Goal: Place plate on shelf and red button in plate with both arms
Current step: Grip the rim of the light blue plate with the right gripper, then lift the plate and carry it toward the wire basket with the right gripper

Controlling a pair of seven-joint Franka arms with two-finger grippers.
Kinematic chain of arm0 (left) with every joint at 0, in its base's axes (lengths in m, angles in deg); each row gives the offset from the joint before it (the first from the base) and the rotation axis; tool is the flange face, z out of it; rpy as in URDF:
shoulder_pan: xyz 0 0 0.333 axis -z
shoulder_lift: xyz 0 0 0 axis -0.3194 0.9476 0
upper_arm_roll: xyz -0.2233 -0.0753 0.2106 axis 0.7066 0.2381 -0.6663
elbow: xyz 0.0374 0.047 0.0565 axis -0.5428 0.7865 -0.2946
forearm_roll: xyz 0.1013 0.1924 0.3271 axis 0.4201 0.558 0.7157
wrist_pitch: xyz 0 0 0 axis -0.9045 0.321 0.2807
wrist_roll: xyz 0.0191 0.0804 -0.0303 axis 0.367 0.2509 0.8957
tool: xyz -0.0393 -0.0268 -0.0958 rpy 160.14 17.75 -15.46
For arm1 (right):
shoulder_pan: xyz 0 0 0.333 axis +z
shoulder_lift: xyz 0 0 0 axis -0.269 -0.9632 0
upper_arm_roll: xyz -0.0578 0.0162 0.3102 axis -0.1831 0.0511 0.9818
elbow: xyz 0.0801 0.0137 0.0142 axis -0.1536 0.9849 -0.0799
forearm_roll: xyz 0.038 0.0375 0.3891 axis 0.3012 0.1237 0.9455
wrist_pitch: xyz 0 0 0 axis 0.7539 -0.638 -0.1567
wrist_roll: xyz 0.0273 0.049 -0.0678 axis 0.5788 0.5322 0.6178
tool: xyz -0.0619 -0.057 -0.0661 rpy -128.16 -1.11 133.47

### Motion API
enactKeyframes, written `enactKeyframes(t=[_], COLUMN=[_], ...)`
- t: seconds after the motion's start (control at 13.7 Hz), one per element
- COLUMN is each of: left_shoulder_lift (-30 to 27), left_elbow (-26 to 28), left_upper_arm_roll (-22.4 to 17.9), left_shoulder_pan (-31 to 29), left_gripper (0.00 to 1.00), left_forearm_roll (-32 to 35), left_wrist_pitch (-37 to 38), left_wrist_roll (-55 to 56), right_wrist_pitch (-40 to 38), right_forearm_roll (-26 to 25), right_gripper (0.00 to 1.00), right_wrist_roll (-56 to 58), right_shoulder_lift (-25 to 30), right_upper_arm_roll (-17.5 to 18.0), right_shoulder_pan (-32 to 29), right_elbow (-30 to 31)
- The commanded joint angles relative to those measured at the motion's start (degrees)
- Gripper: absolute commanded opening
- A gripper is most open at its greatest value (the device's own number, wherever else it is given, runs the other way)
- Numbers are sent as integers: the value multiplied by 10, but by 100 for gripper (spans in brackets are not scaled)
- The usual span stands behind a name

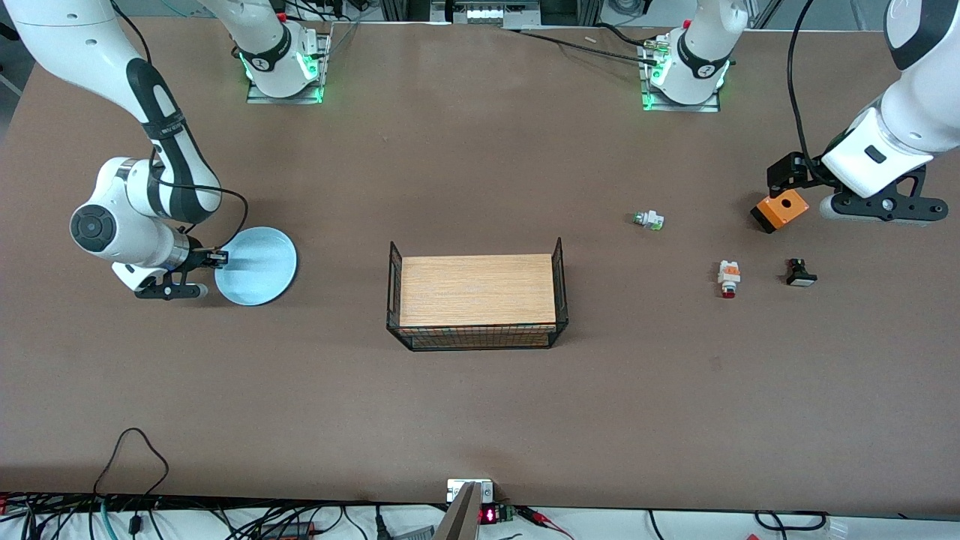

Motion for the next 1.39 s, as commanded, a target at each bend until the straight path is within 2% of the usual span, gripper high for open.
enactKeyframes(t=[0.0,0.44,0.66,1.1,1.31], left_shoulder_lift=[-1,-2,-1,-1,-2], left_elbow=[-10,-10,-10,-10,-10], left_upper_arm_roll=[-2,-2,-2,-2,-2], left_shoulder_pan=[2,2,2,2,2], left_gripper=[100,100,100,100,100], left_forearm_roll=[-4,-4,-4,-4,-4], left_wrist_pitch=[13,13,13,13,13], left_wrist_roll=[-2,-2,-2,-2,-2], right_wrist_pitch=[-99,-279,-356,-486,-505], right_forearm_roll=[-1,6,53,64,132], right_gripper=[0,0,0,0,0], right_wrist_roll=[1,1,-13,-237,-391], right_shoulder_lift=[38,115,128,133,132], right_upper_arm_roll=[8,10,10,10,10], right_shoulder_pan=[-2,10,17,97,144], right_elbow=[-39,-144,-200,-320,-345])
